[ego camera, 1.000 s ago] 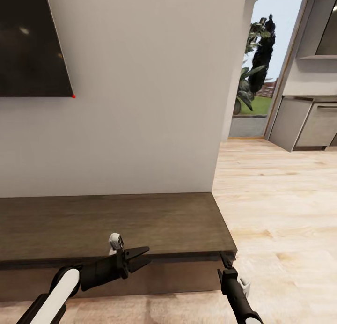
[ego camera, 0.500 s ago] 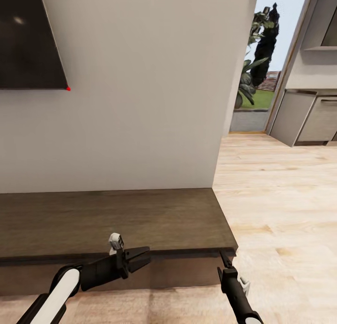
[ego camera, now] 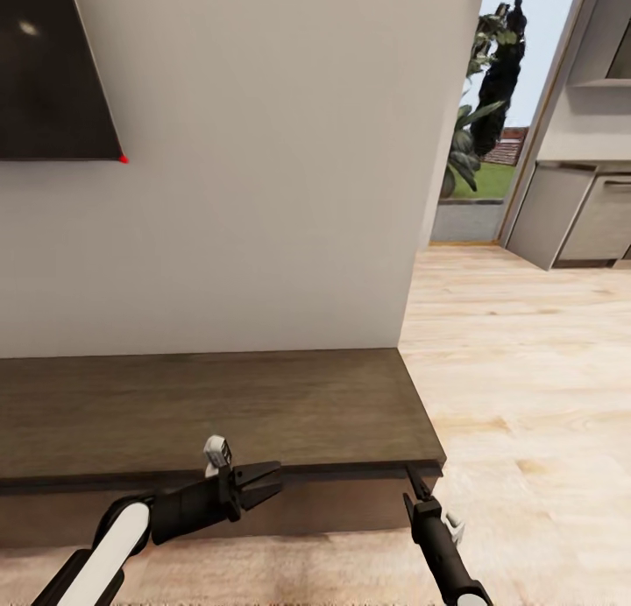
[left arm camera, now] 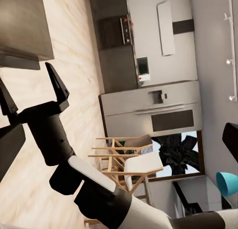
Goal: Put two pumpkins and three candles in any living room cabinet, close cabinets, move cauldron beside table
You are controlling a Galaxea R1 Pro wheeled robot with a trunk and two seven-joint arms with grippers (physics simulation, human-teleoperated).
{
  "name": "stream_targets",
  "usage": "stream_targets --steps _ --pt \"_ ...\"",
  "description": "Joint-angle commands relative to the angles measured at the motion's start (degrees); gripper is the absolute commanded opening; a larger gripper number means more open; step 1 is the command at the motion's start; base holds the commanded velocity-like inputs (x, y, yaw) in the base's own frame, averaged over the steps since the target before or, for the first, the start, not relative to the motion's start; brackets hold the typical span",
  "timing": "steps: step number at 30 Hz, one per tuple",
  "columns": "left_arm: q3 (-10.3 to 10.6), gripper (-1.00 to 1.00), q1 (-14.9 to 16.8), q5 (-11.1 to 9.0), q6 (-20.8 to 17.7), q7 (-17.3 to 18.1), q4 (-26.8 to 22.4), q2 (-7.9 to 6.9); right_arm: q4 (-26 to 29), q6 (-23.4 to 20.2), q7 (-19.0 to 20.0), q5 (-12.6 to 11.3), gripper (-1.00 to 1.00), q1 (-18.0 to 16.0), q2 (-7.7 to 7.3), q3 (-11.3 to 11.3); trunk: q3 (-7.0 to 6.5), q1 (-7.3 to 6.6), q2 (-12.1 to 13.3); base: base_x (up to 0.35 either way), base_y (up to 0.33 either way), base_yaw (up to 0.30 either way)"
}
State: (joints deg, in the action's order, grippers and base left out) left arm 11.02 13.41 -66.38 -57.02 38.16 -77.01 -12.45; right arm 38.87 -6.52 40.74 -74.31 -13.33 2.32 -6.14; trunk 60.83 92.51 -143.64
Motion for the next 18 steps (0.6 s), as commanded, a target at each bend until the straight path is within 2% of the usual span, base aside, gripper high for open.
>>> stream_targets --steps 1,6,10,14,18 --pt "0.05 1.0 0.04 -0.06 -0.19 0.16 0.02 -0.04 -0.02 -0.6 0.34 -0.51 1.0 -0.03 0.05 -0.18 0.28 0.01 -0.04 0.0 0.0 0.0" --pt "0.05 1.0 0.04 -0.06 -0.19 0.16 -0.01 -0.04 0.03 -0.6 0.55 -0.49 1.0 -0.03 0.03 -0.18 1.39 0.14 -0.1 0.0 0.0 0.0" --pt "0.05 1.0 0.04 -0.06 -0.19 0.16 -0.03 -0.05 0.06 -0.6 0.63 -0.45 1.0 -0.03 0.05 -0.11 1.39 0.14 -0.1 0.0 0.0 0.0" --pt "0.05 1.0 0.04 -0.06 -0.19 0.16 -0.06 -0.04 0.07 -0.6 1.78 -0.41 1.0 -0.03 0.02 -0.1 2.27 0.24 -0.16 0.0 0.0 0.0" --pt "0.05 1.0 0.04 -0.06 -0.19 0.16 -0.06 -0.04 0.07 -0.6 2.56 -0.4 1.0 -0.03 -0.02 -0.1 2.27 0.24 -0.16 0.0 0.0 0.0"
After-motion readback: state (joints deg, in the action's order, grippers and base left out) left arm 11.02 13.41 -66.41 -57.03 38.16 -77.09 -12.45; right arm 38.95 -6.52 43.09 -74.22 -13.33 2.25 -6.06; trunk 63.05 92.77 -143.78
